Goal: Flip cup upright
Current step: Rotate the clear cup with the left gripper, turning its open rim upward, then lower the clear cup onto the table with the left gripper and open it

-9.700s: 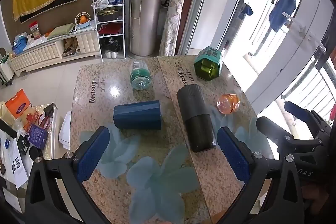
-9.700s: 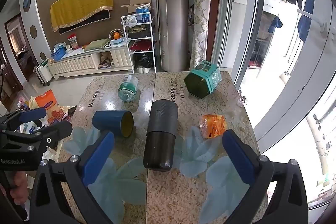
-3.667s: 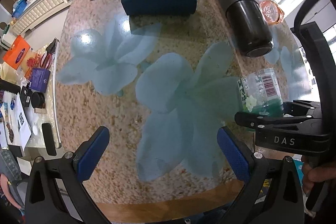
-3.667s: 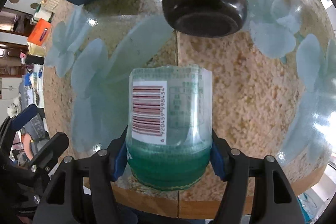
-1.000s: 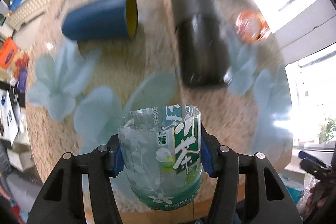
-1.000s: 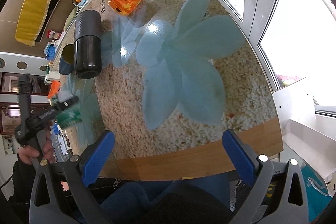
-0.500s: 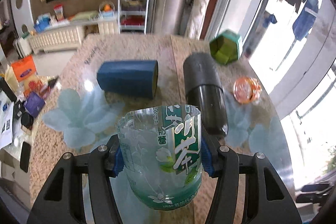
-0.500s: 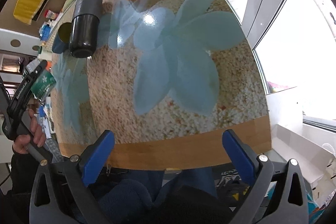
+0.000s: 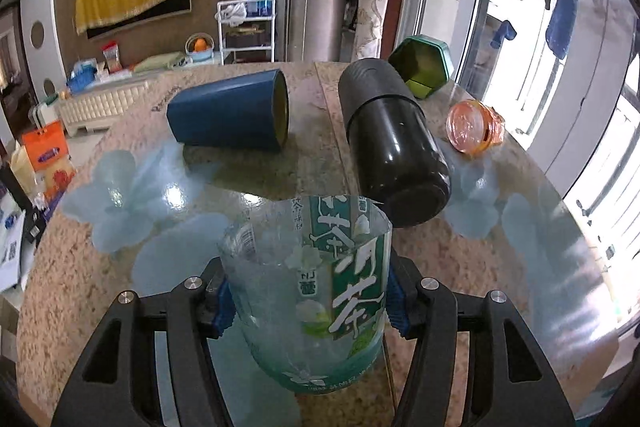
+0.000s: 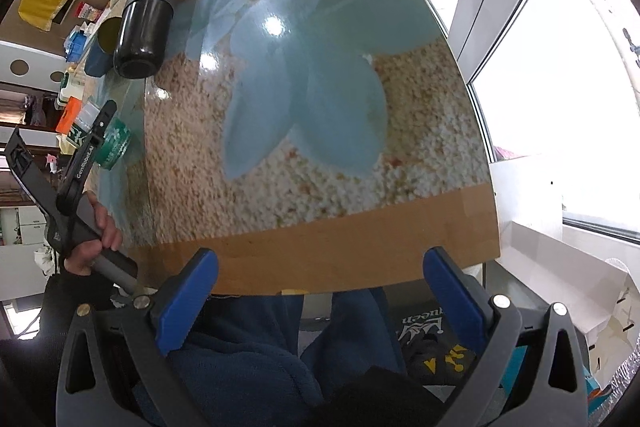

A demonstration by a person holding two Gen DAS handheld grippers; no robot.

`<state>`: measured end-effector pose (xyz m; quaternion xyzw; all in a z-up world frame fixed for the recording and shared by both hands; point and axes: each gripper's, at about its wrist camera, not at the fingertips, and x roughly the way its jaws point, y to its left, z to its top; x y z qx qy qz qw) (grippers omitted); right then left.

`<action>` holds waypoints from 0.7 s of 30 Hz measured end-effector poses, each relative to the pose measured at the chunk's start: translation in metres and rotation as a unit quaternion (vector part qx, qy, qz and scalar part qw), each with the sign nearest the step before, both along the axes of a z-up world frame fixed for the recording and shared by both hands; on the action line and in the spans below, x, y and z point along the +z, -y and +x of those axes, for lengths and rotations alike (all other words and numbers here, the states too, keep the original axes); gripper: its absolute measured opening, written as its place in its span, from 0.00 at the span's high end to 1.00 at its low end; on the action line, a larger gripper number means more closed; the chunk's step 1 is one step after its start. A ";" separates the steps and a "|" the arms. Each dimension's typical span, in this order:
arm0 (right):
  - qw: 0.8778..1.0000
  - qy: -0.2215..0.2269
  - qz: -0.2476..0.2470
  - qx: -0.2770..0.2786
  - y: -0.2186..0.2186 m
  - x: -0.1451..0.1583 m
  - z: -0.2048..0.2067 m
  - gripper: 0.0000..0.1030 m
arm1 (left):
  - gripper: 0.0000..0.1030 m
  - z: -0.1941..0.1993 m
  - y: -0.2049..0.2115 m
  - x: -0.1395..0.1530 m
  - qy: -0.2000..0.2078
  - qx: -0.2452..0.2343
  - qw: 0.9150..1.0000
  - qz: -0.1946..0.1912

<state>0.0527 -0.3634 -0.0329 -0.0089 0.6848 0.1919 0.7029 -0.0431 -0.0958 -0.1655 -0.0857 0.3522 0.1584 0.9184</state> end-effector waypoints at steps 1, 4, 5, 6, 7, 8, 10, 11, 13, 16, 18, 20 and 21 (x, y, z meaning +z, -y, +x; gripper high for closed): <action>1.000 -0.001 0.000 0.000 0.001 -0.001 -0.001 0.00 | 0.38 0.000 0.002 -0.001 -0.003 -0.002 1.000 0.001; 1.000 -0.005 0.000 0.000 0.001 -0.003 -0.004 0.00 | 0.37 -0.003 0.005 -0.008 -0.018 -0.004 1.000 0.000; 1.000 -0.005 0.001 -0.001 0.000 -0.004 -0.006 0.00 | 0.36 -0.003 0.005 -0.011 -0.027 -0.004 1.000 -0.002; 1.000 -0.005 0.003 -0.001 0.000 -0.004 -0.007 0.00 | 0.35 -0.004 0.005 -0.013 -0.031 -0.003 1.000 -0.004; 1.000 -0.004 0.004 0.000 0.000 -0.004 -0.009 0.00 | 0.35 -0.005 0.005 -0.015 -0.033 -0.002 0.999 -0.006; 1.000 -0.004 0.004 0.001 -0.001 -0.004 -0.010 0.00 | 0.34 -0.006 0.005 -0.016 -0.036 -0.002 0.999 -0.009; 1.000 -0.004 0.006 0.001 -0.003 -0.003 -0.009 0.00 | 0.27 -0.005 0.005 -0.017 -0.049 -0.005 0.999 -0.013; 1.000 -0.005 0.007 0.001 -0.004 -0.003 -0.010 0.00 | 0.24 -0.004 0.003 -0.018 -0.059 -0.006 0.998 -0.021; 1.000 -0.008 0.009 0.003 -0.005 -0.004 -0.010 0.00 | 0.23 -0.005 -0.001 -0.018 -0.063 -0.006 0.997 -0.049; 1.000 -0.011 0.014 0.009 -0.009 -0.005 -0.012 0.00 | 0.23 -0.008 -0.007 -0.015 -0.061 -0.007 0.995 -0.077; 1.000 -0.009 0.016 0.014 -0.013 -0.004 -0.013 0.00 | 0.22 -0.009 -0.009 -0.010 -0.064 -0.010 0.994 -0.086; 1.000 -0.007 0.020 0.018 -0.015 -0.004 -0.013 0.00 | 0.21 -0.010 -0.010 -0.003 -0.066 -0.013 0.993 -0.093; 1.000 -0.006 0.023 0.019 -0.017 -0.004 -0.013 0.00 | 0.20 -0.011 -0.011 0.001 -0.065 -0.014 0.993 -0.095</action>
